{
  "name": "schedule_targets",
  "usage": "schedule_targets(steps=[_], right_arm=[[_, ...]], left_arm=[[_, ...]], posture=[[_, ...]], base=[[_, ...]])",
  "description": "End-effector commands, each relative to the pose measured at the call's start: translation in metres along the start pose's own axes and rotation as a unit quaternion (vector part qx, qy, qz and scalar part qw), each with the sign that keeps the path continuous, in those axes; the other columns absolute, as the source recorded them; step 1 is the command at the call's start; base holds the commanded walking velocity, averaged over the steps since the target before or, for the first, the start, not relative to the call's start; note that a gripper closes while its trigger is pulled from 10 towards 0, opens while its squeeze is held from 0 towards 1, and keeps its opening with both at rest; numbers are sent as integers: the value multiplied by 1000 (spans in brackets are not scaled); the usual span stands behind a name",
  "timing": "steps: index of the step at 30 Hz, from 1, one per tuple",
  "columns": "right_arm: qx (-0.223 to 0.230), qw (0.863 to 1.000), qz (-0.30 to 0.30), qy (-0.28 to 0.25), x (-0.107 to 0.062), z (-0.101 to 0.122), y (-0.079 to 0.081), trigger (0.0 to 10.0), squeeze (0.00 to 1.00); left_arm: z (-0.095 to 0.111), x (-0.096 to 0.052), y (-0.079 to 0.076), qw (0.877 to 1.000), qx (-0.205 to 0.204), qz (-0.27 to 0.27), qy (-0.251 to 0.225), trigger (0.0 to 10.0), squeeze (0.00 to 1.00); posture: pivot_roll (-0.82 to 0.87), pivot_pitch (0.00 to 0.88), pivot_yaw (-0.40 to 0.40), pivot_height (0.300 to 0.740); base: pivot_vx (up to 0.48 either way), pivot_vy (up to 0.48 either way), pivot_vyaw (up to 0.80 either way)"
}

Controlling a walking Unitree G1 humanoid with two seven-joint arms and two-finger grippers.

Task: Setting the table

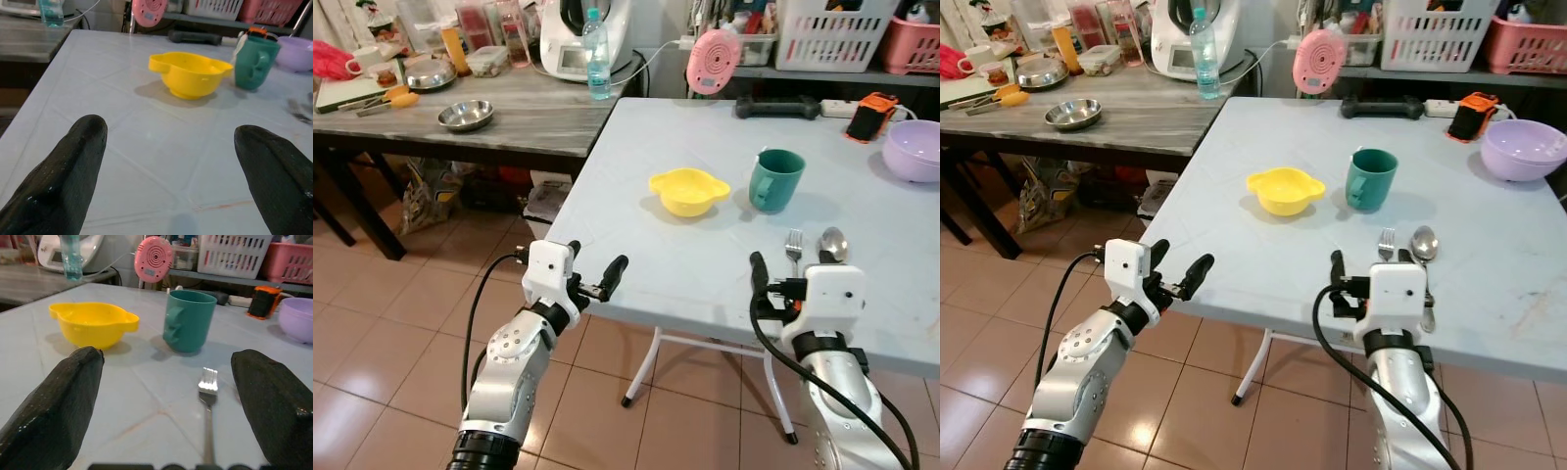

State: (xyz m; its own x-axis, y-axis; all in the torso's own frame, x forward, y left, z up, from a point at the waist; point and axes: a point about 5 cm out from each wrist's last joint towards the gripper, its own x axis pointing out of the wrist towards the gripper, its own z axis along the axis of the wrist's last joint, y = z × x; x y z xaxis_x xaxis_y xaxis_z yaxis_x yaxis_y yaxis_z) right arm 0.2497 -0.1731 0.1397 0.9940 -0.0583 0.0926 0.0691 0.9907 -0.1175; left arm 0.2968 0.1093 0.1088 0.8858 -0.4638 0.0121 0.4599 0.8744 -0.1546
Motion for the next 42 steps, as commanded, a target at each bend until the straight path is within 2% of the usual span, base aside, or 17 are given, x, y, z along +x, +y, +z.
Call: schedule_targets(steps=[1, 9, 26, 35, 37, 42], right_arm=[[0, 1000, -2, 4, 0, -2, -2, 10000, 0], [2, 1000, -3, 7, -1, -3, -1, 10000, 0], [1, 1000, -1, 9, -4, -4, 0, 10000, 0], [-1, 1000, -1, 10, -5, -5, 1, 10000, 0], [0, 1000, 0, 10, -5, -5, 2, 10000, 0], [0, 1000, 3, 9, -4, -5, 4, 10000, 0]], left_arm=[[2, 2, -2, 1000, 4, -10, -2, 10000, 0], [1, 2, -3, 1000, 4, -14, 1, 10000, 0], [0, 2, -3, 1000, 7, -16, 4, 10000, 0], [15, 10, 2, 1000, 4, 12, -25, 10000, 0], [18, 13, 2, 999, -13, 18, -29, 10000, 0], [24, 20, 1, 999, -17, 11, -36, 10000, 0]], posture=[[-122, 0, 66, 740], [-126, 0, 69, 740], [-130, 0, 74, 740], [-128, 0, 76, 740], [-126, 0, 77, 740], [-128, 0, 74, 740]], base=[[281, 0, -625], [281, 0, -613], [285, 0, 0], [0, 0, 0], [0, 0, 0], [0, 0, 0]])
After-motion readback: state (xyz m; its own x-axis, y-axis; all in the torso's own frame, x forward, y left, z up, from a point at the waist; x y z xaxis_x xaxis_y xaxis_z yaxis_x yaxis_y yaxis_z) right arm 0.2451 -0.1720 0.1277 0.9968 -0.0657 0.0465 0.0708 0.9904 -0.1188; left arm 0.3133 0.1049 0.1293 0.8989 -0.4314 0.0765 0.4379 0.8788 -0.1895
